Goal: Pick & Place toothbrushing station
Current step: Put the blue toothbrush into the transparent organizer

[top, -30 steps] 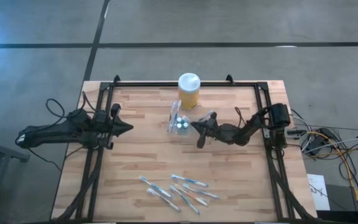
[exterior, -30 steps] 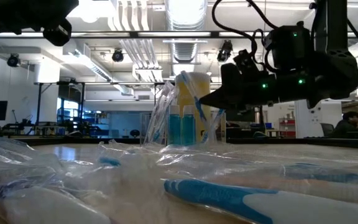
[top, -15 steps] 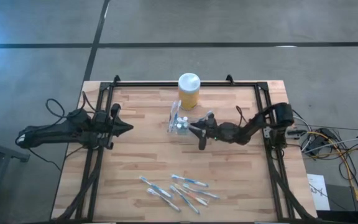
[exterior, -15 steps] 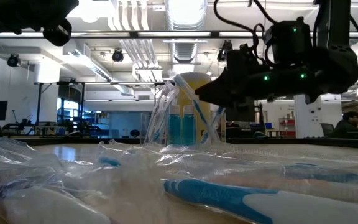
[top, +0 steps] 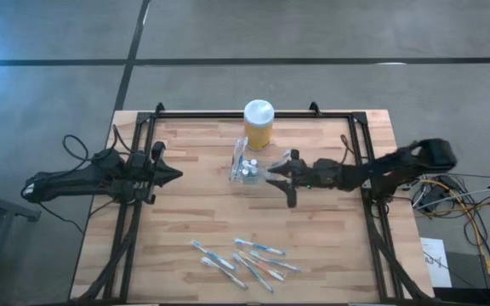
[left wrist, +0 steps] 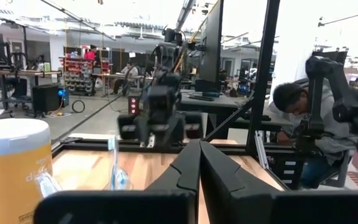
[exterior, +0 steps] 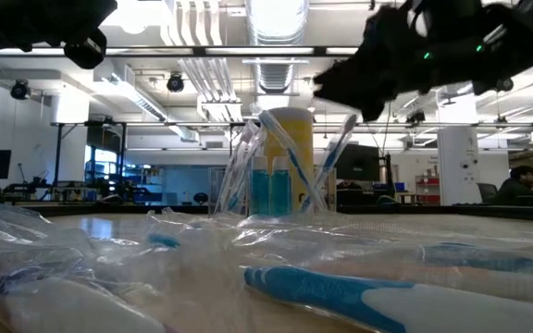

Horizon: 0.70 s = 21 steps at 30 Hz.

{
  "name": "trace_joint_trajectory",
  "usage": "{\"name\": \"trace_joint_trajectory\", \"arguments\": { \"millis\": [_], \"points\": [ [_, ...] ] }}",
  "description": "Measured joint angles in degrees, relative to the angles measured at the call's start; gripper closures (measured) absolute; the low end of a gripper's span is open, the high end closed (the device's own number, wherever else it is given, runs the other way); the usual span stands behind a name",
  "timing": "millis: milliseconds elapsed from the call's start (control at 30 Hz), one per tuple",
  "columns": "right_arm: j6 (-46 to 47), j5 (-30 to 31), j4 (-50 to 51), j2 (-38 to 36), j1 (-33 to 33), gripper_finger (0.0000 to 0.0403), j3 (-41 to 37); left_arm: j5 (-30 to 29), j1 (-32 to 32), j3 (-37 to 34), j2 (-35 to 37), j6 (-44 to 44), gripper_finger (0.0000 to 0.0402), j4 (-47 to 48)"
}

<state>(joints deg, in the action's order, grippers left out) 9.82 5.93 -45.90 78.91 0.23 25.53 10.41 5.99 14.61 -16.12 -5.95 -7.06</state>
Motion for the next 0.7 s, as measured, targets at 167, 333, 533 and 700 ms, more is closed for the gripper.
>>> {"name": "trace_joint_trajectory", "arguments": {
  "millis": [167,333,533,700],
  "points": [
    [-3.8,-7.6,2.2,-7.4,1.1,0.0281,-1.8,0.0,0.0,0.0,0.0,1.2,0.0395,0.4],
    [-4.3,-9.2,2.1,-11.7,1.2,0.0366,-4.1,0.0,0.0,0.0,-0.1,1.3,0.0392,0.5],
    [-3.6,-11.5,-5.4,-15.5,1.1,0.039,-8.7,0.0,0.0,-0.3,-0.5,2.3,0.0391,0.6],
    [-2.2,-13.5,-23.3,-15.8,1.3,0.0391,-14.7,0.0,0.0,-1.2,-0.6,3.5,0.0396,0.6]
  ]
}}
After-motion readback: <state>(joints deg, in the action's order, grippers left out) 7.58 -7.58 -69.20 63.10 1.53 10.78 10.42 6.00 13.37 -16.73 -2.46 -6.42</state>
